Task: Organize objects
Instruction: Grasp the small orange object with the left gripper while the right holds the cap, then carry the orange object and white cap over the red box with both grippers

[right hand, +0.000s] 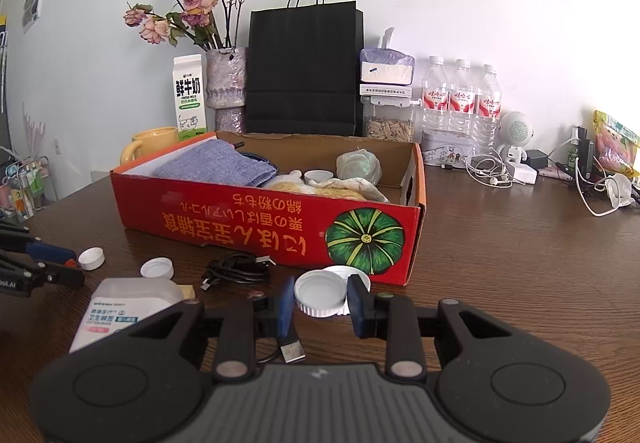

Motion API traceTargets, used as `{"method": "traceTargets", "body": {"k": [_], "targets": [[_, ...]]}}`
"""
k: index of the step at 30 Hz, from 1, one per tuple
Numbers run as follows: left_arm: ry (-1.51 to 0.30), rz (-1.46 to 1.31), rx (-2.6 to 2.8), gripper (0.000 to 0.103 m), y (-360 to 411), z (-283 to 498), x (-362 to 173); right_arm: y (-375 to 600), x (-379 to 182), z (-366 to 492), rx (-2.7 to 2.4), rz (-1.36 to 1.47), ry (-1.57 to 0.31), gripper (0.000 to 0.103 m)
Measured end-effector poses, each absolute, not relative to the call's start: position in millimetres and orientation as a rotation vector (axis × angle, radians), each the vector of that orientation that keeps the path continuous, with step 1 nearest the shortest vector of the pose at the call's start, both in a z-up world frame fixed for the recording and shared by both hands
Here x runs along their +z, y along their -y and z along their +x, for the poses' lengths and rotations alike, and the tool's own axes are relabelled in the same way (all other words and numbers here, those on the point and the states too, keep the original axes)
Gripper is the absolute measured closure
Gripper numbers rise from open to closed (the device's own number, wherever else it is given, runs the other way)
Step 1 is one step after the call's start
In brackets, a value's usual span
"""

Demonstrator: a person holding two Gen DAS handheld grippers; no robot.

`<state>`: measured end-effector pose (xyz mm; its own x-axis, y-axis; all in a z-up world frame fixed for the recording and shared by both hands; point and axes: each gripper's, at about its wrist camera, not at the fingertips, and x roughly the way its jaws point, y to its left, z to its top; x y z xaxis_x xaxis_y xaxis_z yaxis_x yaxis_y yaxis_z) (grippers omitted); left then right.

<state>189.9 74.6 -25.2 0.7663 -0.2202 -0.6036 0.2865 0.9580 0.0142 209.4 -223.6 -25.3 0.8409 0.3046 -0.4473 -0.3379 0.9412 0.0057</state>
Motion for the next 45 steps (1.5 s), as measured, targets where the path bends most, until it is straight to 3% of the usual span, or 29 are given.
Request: {"method": "traceTargets", "body": {"k": [11, 21, 32, 45], "targets": [[-0.604, 0.052, -0.147, 0.091, -74.8, 170.6, -19.6, 223.4, -25.7, 209.7, 0.341, -0.074, -0.461, 0.076], [-0.432, 0.015, -0.112, 0.091, -51.4, 179.8, 37.0, 216.7, -14.3, 204.5, 0.376, -0.105, -0.407, 0.076], [-0.344, -0.024, -0.133, 0.091, 1.6, 236.9, 74.7, 190.9, 37.2, 236.7, 0.439, -0.148, -0.259, 0.076], [-0.351, -0.041, -0.06, 0.091, 26.7, 332.4, 67.1, 165.1, 32.2, 334.6, 0.416, -0.093, -0.284, 0.076]]}}
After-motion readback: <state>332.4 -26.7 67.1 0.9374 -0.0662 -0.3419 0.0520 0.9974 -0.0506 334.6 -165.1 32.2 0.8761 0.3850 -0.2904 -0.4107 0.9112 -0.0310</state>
